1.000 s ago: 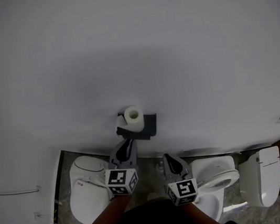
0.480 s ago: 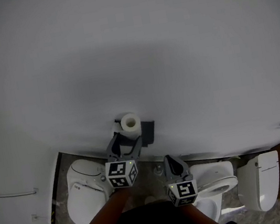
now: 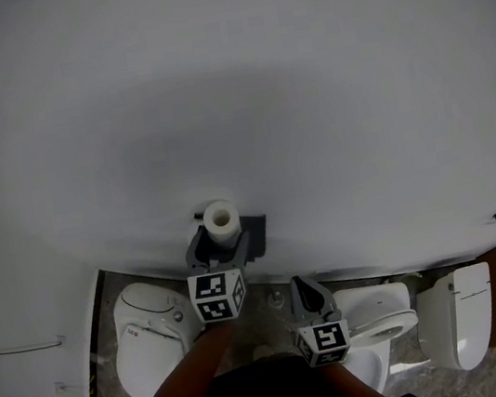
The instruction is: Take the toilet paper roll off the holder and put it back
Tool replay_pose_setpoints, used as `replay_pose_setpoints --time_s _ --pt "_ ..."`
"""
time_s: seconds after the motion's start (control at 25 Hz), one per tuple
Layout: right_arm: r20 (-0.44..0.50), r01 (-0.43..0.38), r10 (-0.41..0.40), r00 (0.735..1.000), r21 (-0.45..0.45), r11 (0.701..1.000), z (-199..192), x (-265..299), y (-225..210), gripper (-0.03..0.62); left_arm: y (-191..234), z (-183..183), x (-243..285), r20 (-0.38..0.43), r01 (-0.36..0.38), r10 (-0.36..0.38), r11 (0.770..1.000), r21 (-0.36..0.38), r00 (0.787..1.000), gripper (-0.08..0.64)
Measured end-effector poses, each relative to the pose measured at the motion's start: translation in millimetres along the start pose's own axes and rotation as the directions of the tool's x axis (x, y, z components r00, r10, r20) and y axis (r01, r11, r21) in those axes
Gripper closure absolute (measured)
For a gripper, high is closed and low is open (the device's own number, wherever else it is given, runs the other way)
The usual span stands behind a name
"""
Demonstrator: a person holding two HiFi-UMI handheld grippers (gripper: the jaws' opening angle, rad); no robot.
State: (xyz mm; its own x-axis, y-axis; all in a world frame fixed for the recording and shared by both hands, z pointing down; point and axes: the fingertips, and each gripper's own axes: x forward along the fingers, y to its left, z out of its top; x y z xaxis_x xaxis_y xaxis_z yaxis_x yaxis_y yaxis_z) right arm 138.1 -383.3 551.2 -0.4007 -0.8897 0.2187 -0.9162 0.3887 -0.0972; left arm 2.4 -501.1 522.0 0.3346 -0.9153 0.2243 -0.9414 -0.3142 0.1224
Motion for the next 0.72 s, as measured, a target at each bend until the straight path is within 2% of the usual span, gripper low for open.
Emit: replay_pose_setpoints --time_s 0.16,0.36,0.48,0.6,0.72 --pt "0.004 0.013 -0.013 1.0 0.006 1.0 -5.4 -2.5 -4.7 0.594 5.8 -2.4 4.4 0.006 -0.036 0.036 0.999 0.025 0.999 0.199" --pt "0.018 0.0 -0.001 1.0 0.068 0.998 7.2 -6.9 -3.3 0.594 10.7 -3.3 11.1 0.023 -0.074 0.073 0.996 0.039 0.997 0.204" --pt "0.042 -0.006 0.004 0.999 0.064 0.998 15.5 -12.2 -0.3 0.594 14.6 -3.0 10.6 0.028 -0.093 0.092 0.995 0.041 0.995 0.241" --pt "0.045 0.001 -0.004 0.999 0.072 0.997 13.9 -17.2 -1.9 0.594 15.2 -2.8 9.4 0.026 -0.084 0.083 0.996 0.04 0.996 0.241" --pt "0.052 0.014 -0.018 0.998 0.071 0.997 17.0 -23.7 -3.6 0.594 16.6 1.9 -0.7 0.039 -0.054 0.054 0.998 -0.012 0.998 0.241"
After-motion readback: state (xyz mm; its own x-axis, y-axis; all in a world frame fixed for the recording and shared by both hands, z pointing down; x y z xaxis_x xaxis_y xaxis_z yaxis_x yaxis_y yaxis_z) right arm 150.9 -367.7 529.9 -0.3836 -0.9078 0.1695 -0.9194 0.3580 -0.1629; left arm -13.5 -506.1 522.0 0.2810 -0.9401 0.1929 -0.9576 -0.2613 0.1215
